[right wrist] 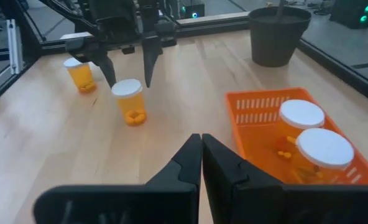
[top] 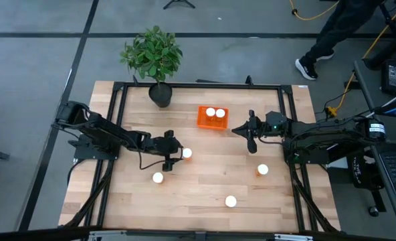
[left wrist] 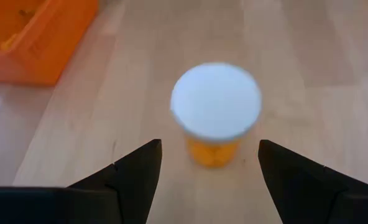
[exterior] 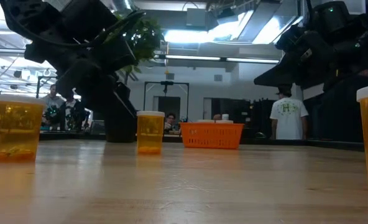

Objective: Pick and place pill bottles into a basket
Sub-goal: Put the orange pill bottle into the orange bin

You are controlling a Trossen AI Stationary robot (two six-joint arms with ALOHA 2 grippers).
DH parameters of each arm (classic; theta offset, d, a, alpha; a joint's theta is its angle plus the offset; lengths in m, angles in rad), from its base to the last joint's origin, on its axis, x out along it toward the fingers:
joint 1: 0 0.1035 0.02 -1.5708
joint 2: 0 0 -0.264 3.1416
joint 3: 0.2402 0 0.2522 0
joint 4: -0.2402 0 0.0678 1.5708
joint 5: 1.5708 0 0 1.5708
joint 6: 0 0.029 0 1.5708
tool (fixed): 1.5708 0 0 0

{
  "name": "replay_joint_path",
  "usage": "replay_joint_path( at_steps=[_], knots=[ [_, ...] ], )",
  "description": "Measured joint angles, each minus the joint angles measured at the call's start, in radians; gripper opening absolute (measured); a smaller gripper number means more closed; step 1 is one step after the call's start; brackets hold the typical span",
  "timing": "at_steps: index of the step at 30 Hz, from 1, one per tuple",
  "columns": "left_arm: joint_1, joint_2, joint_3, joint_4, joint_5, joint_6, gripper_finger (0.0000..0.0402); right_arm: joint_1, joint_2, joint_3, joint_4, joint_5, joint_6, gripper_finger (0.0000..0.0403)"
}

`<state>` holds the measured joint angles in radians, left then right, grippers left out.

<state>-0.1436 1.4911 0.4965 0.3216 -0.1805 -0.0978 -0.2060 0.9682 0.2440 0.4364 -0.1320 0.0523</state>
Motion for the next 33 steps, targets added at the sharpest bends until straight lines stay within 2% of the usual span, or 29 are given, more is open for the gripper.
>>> replay_joint_path(
  at_steps=[14, 18, 24, 33],
  knots=[
    [0.020, 0.072, 0.000, 0.143, 0.024, 0.017, 0.0263, 0.046, 0.000, 0.000, 0.002, 0.010, 0.049, 0.0018],
    [0.037, 0.086, 0.000, 0.146, 0.027, 0.017, 0.0263, 0.047, 0.000, 0.000, 0.009, 0.011, 0.049, 0.0018],
    [0.042, 0.086, 0.000, 0.179, 0.095, 0.023, 0.0261, 0.047, 0.000, 0.000, 0.009, 0.011, 0.048, 0.0018],
    [0.042, 0.085, 0.000, 0.185, 0.101, 0.022, 0.0249, 0.047, 0.000, 0.000, 0.009, 0.011, 0.048, 0.0018]
  ],
)
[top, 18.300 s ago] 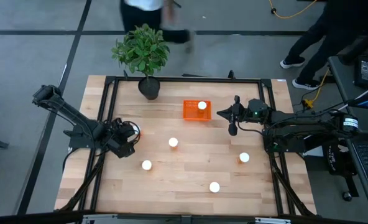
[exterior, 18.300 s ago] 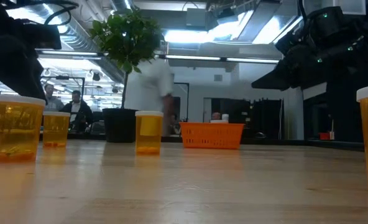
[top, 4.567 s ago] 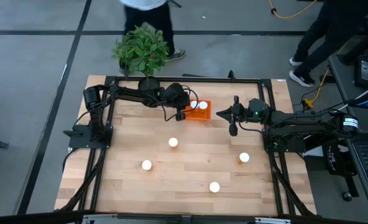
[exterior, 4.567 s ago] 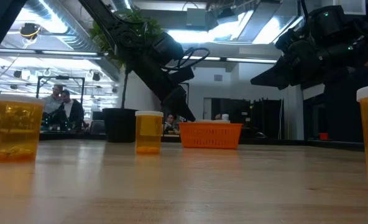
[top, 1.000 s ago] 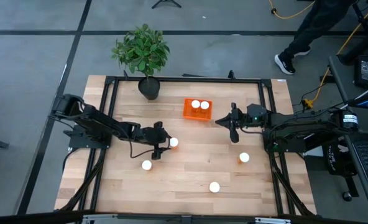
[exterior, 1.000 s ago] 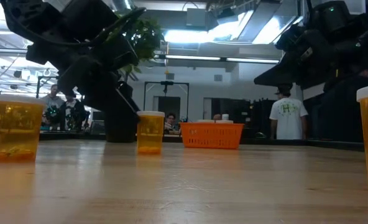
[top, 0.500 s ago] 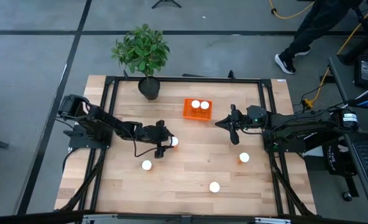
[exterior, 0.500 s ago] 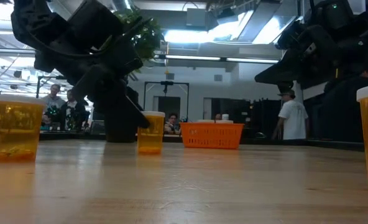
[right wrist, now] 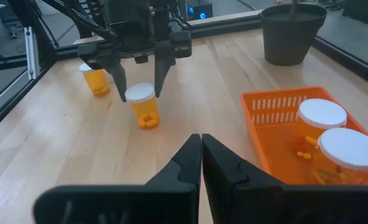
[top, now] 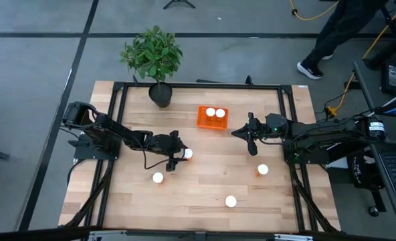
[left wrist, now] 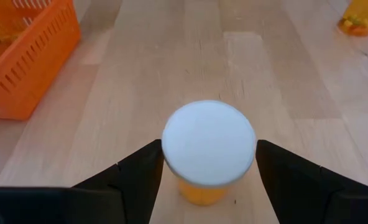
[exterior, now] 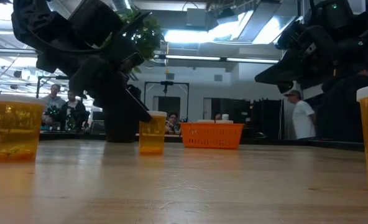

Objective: Pick and place pill bottles into a basket
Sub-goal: Put the orange pill bottle into the orange bin

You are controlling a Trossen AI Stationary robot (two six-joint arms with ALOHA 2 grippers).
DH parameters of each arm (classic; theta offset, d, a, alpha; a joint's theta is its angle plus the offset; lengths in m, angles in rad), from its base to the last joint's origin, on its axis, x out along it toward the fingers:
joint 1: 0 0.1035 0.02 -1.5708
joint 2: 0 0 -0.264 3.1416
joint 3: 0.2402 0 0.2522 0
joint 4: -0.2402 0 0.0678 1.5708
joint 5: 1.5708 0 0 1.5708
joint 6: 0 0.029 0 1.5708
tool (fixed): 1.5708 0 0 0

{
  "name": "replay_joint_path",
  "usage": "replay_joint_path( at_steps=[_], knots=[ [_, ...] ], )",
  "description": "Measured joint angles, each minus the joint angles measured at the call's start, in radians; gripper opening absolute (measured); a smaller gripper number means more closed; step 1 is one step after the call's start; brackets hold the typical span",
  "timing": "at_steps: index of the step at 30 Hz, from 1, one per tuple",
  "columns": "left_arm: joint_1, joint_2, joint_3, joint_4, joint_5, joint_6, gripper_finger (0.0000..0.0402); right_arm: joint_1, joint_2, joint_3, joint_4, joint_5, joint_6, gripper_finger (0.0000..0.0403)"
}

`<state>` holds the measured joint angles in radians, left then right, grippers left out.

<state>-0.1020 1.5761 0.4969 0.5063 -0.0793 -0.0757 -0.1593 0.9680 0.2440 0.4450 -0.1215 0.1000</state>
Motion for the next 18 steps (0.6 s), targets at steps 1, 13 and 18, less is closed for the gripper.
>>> replay_joint_path(
  at_steps=[1, 13, 18],
  knots=[
    [0.000, 0.000, 0.000, 0.000, -0.001, 0.000, 0.0248, 0.000, 0.000, 0.000, 0.000, 0.000, -0.001, 0.0018],
    [0.000, 0.000, 0.000, 0.000, -0.005, 0.011, 0.0240, 0.000, 0.000, 0.000, 0.000, 0.000, -0.003, 0.0018],
    [0.000, 0.000, 0.000, 0.000, -0.005, 0.011, 0.0216, 0.000, 0.000, 0.000, 0.000, 0.000, -0.003, 0.0018]
  ],
)
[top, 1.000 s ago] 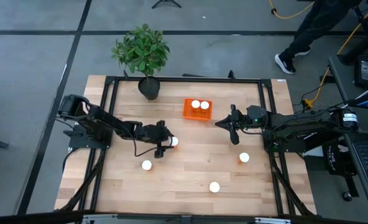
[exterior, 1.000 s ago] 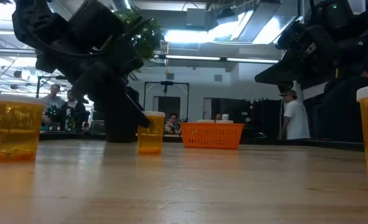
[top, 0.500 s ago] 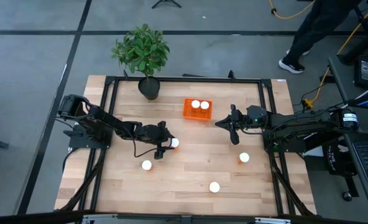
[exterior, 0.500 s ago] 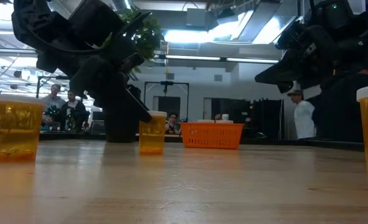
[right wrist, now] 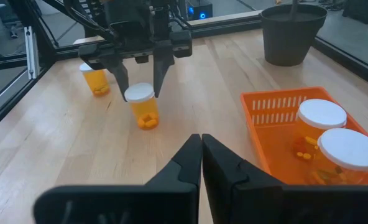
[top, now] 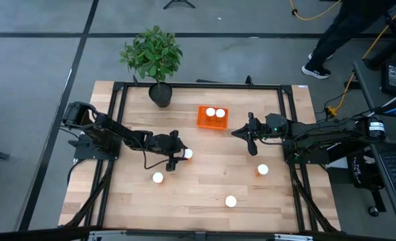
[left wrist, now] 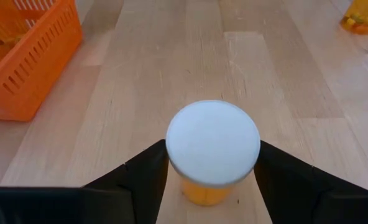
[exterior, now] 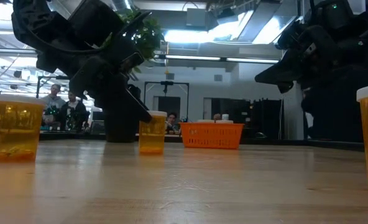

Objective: Pick and place pill bottles into a basket
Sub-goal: Put the orange pill bottle into the orange bin

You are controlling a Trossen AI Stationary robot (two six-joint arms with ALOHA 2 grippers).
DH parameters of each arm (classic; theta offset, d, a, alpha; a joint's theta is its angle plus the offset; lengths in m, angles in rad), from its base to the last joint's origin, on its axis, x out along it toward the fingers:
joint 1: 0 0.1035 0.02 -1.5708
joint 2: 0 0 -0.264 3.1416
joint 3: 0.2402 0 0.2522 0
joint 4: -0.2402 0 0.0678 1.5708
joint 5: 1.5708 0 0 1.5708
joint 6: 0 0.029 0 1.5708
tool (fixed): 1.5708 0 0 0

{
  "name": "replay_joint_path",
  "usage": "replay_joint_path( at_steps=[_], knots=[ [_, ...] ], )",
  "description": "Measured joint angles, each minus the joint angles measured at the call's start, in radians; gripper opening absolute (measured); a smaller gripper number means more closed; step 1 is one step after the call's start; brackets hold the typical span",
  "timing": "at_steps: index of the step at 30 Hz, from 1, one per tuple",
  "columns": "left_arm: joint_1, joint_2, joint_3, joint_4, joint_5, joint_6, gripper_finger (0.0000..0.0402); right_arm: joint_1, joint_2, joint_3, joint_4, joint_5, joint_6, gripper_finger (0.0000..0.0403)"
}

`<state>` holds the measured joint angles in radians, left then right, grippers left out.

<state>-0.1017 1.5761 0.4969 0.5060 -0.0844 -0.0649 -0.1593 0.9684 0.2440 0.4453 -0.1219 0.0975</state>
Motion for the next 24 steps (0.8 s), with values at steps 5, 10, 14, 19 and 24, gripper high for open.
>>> replay_joint_path(
  at_steps=[5, 10, 14, 19, 24],
  knots=[
    [0.000, 0.000, 0.000, 0.000, 0.000, 0.000, 0.0204, 0.000, 0.000, 0.000, 0.000, 0.000, 0.000, 0.0018],
    [0.000, -0.003, 0.000, -0.001, 0.000, 0.024, 0.0206, 0.000, 0.000, 0.000, 0.000, 0.000, 0.000, 0.0018],
    [0.000, -0.034, 0.000, -0.011, 0.000, 0.034, 0.0206, 0.000, 0.000, 0.000, 0.000, 0.000, 0.000, 0.0018],
    [0.003, -0.135, 0.000, -0.045, 0.000, 0.101, 0.0206, 0.000, 0.000, 0.000, 0.000, 0.000, 0.000, 0.0018],
    [0.053, -0.275, 0.000, -0.087, -0.011, 0.148, 0.0206, 0.000, 0.000, 0.000, 0.000, 0.000, 0.000, 0.0018]
  ],
)
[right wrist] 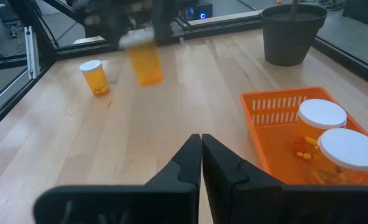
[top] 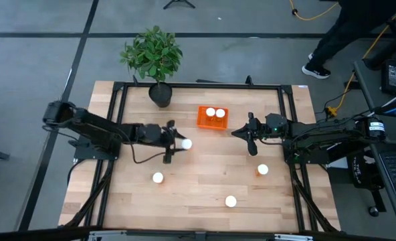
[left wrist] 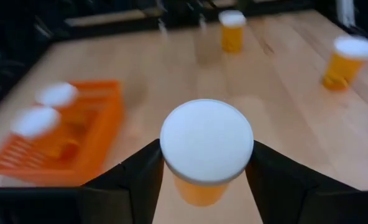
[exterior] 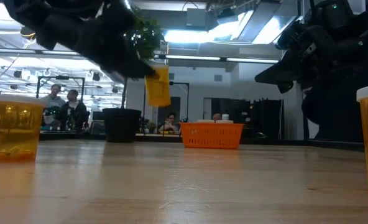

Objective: Pick and place pill bottles into a basket
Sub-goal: Put the orange pill bottle into the orange bin

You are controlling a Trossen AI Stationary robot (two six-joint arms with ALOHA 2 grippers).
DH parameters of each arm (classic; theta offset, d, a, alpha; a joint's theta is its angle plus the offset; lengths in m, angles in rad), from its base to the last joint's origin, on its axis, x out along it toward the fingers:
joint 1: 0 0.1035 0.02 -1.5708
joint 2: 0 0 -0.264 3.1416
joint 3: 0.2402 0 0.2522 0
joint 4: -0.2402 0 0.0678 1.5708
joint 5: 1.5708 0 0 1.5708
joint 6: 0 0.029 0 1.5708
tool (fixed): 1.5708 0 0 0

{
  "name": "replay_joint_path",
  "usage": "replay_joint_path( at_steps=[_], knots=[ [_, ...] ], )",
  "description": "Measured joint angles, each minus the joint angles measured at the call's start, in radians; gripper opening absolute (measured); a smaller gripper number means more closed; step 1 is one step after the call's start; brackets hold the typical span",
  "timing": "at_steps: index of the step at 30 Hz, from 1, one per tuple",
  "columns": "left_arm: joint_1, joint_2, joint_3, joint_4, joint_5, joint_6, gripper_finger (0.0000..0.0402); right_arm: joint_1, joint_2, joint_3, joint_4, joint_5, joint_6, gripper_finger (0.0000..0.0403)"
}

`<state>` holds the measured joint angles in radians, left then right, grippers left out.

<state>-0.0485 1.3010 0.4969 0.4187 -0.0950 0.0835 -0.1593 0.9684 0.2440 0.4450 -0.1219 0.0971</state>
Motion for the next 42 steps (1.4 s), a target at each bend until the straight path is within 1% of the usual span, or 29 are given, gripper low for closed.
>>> replay_joint_path(
  at_steps=[4, 7, 11, 13, 15, 18, 21, 26, 29, 31, 36, 42],
  knots=[
    [0.076, -0.089, 0.000, -0.012, -0.008, 0.039, 0.0206, 0.000, 0.000, 0.000, 0.009, 0.000, 0.000, 0.0018],
    [0.142, -0.121, 0.000, 0.009, -0.004, 0.068, 0.0206, 0.000, 0.000, 0.000, 0.021, 0.000, -0.006, 0.0018],
    [0.227, -0.111, 0.000, 0.080, 0.083, 0.060, 0.0206, 0.000, 0.000, 0.000, 0.044, 0.000, -0.029, 0.0018],
    [0.257, -0.087, 0.000, 0.109, 0.119, 0.055, 0.0206, 0.000, 0.000, 0.000, 0.054, 0.000, -0.031, 0.0018],
    [0.276, -0.057, 0.000, 0.162, 0.132, 0.053, 0.0206, 0.000, 0.000, 0.000, 0.063, 0.000, -0.031, 0.0018],
    [0.296, 0.013, 0.003, 0.269, 0.155, 0.054, 0.0206, 0.000, 0.000, 0.000, 0.069, 0.000, -0.031, 0.0018],
    [0.317, 0.092, 0.035, 0.302, 0.184, 0.076, 0.0206, 0.000, 0.000, 0.000, 0.069, 0.000, -0.031, 0.0018],
    [0.360, 0.216, 0.124, 0.302, 0.208, 0.084, 0.0206, 0.000, 0.000, 0.000, 0.069, 0.000, -0.047, 0.0018],
    [0.384, 0.274, 0.168, 0.285, 0.246, 0.105, 0.0206, 0.000, 0.000, 0.000, 0.068, 0.000, -0.051, 0.0018],
    [0.401, 0.308, 0.187, 0.268, 0.247, 0.118, 0.0206, 0.000, 0.000, 0.000, 0.067, 0.000, -0.049, 0.0018],
    [0.436, 0.338, 0.209, 0.218, 0.246, 0.115, 0.0206, 0.000, 0.000, 0.000, 0.054, 0.000, -0.049, 0.0018],
    [0.439, 0.341, 0.209, 0.213, 0.247, 0.122, 0.0206, 0.000, 0.000, 0.000, 0.053, 0.000, -0.049, 0.0018]
  ],
)
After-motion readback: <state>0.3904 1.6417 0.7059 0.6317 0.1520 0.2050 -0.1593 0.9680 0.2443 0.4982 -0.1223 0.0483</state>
